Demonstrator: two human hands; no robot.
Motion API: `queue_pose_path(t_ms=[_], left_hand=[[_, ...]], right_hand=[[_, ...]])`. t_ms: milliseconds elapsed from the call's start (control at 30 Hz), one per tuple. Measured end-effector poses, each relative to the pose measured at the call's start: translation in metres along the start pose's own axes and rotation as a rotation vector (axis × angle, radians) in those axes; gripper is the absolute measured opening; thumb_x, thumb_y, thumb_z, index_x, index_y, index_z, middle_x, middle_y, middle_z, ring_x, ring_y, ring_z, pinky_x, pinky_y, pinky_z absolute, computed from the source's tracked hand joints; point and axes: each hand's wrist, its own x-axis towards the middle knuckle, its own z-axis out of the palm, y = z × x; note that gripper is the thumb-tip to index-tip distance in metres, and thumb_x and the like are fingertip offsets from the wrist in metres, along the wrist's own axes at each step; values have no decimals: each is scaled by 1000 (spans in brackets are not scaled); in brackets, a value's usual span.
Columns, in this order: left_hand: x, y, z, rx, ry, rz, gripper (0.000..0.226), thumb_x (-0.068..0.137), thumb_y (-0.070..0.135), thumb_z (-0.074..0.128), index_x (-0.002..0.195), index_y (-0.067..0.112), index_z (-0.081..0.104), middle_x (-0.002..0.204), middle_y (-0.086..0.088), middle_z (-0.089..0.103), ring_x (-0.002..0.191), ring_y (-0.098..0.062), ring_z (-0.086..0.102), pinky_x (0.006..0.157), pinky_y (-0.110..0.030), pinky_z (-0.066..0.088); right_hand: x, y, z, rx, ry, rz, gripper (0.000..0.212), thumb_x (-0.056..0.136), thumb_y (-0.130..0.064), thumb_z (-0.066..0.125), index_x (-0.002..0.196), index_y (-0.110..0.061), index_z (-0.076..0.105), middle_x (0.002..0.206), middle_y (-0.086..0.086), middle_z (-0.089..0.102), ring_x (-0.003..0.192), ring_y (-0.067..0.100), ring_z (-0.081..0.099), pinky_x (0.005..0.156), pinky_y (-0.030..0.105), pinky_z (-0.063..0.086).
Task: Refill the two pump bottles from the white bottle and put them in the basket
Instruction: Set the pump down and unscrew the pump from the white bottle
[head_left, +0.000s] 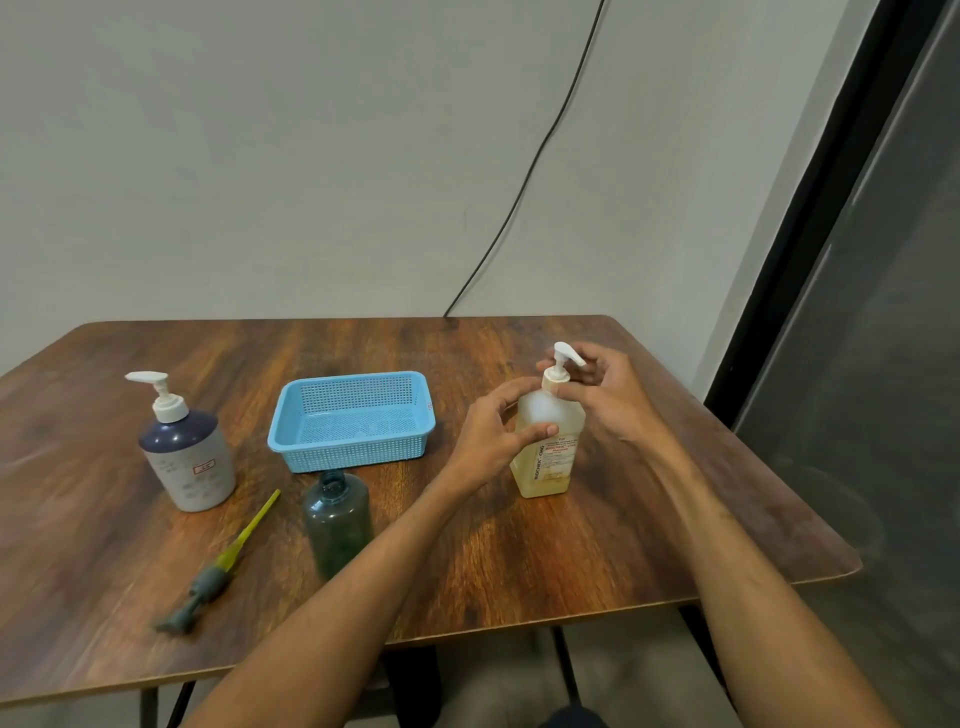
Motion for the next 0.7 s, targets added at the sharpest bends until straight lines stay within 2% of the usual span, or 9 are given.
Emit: queue_pose_path(t_ms=[67, 133, 233, 333, 433, 500, 567, 633, 700], left_hand=[[-1, 0, 1, -3, 2, 3, 60, 82, 33, 79, 136, 17, 58, 135, 6, 63, 126, -11, 58, 105, -42, 51], [-1, 1, 1, -5, 0, 3, 60, 82, 37, 79, 136, 18, 58, 134, 7, 63, 126, -11, 59, 105, -43, 51], [-1, 2, 1, -2, -10, 0, 60, 82, 38, 78, 135, 18, 58, 134, 5, 63, 126, -13, 59, 105, -45, 51], [0, 1, 0, 4, -7, -10, 57, 83, 29, 79, 135, 19, 59, 135, 5, 62, 127, -11, 57, 106, -43, 51], [0, -1, 0, 2, -10, -6, 60, 83, 28, 80, 137, 17, 58, 136, 4, 62, 126, -11, 57, 106, -41, 51], [-1, -1, 0, 2, -7, -13, 61, 83, 31, 80, 137, 18, 57, 137, 5, 61, 127, -11, 57, 106, -41, 50], [-2, 0, 1, 6, -3, -9, 60, 82, 33, 79, 137, 20, 58, 136, 6, 62, 127, -11, 57, 106, -41, 50], [-2, 0, 1, 4, -6, 1, 56, 83, 32, 79, 134, 21, 59, 134, 7, 63, 126, -10, 58, 106, -41, 51], [-2, 0, 1, 2, -9, 2, 53, 84, 27, 79, 132, 22, 60, 133, 7, 63, 125, -9, 58, 105, -39, 51]], right_hand=[[-2, -1, 2, -30, -1, -22, 39, 79, -16, 84, 112, -21, 64, 111, -1, 72, 104, 13, 69, 92, 38, 58], [-3, -4, 10, -169, 51, -50, 41, 74, -30, 88, 103, -22, 60, 101, -2, 69, 93, 10, 67, 79, 28, 57], [-4, -9, 20, -279, 191, -108, 38, 71, -33, 89, 90, -17, 60, 84, 2, 68, 75, 15, 63, 66, 35, 53], [-4, -12, 16, -235, 205, -67, 24, 74, -17, 85, 91, -15, 68, 86, 3, 72, 79, 16, 69, 73, 40, 58], [-4, -12, 6, -97, 115, -52, 35, 74, -1, 81, 98, -23, 68, 96, 3, 74, 92, 16, 72, 84, 44, 61], [-6, -11, 4, -73, 71, -39, 45, 75, -7, 83, 109, -27, 63, 105, 3, 72, 98, 16, 70, 85, 39, 61], [-7, -11, 8, -182, 79, -33, 48, 71, -21, 88, 110, -24, 59, 105, 1, 69, 95, 15, 68, 80, 32, 60], [-6, -13, 13, -268, 138, -52, 43, 70, -26, 89, 99, -16, 59, 94, 2, 69, 87, 19, 67, 74, 37, 59], [-4, -18, 13, -280, 175, -66, 37, 71, -21, 88, 94, -14, 60, 88, 1, 69, 83, 19, 68, 74, 41, 60]])
